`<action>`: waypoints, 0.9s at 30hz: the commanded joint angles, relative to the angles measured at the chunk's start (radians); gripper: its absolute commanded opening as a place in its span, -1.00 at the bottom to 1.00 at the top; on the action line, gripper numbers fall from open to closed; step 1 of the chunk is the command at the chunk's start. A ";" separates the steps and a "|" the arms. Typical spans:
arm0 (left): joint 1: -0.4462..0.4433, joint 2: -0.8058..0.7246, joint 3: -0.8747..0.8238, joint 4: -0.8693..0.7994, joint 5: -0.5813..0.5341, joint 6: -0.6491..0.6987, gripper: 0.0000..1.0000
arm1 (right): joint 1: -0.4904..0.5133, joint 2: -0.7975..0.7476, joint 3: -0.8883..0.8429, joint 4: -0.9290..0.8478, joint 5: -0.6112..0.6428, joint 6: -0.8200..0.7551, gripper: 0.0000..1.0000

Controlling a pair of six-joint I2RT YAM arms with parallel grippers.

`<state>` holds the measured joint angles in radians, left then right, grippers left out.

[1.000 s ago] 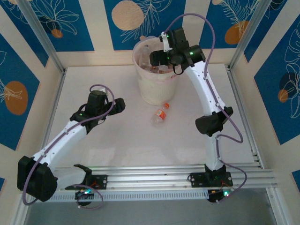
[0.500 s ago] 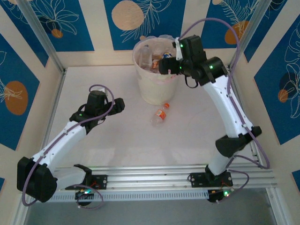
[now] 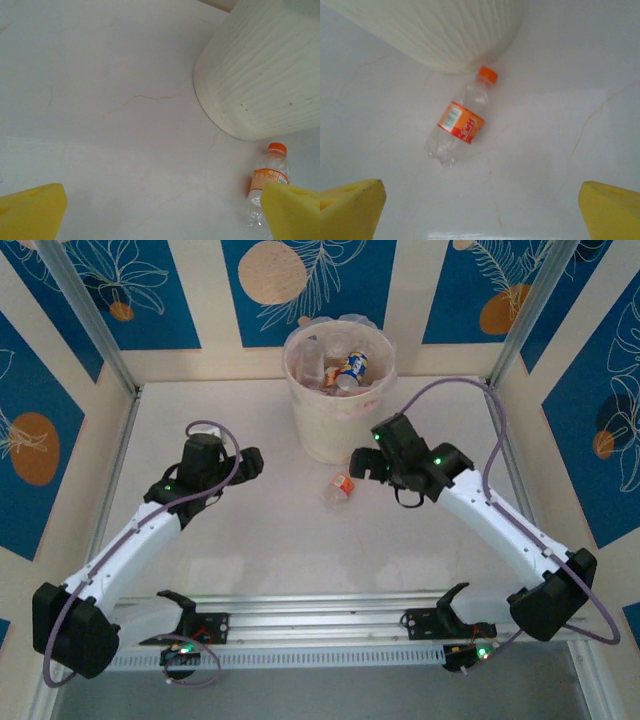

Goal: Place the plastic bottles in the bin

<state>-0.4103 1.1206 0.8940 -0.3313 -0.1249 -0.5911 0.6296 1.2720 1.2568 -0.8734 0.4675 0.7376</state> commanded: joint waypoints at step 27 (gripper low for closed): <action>-0.007 -0.015 -0.021 -0.008 -0.032 0.013 0.99 | 0.041 0.414 -0.122 0.392 -0.130 0.209 0.90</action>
<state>-0.4103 1.1191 0.8845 -0.3321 -0.1429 -0.5915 0.6739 1.6566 1.1145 -0.5095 0.3614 0.9459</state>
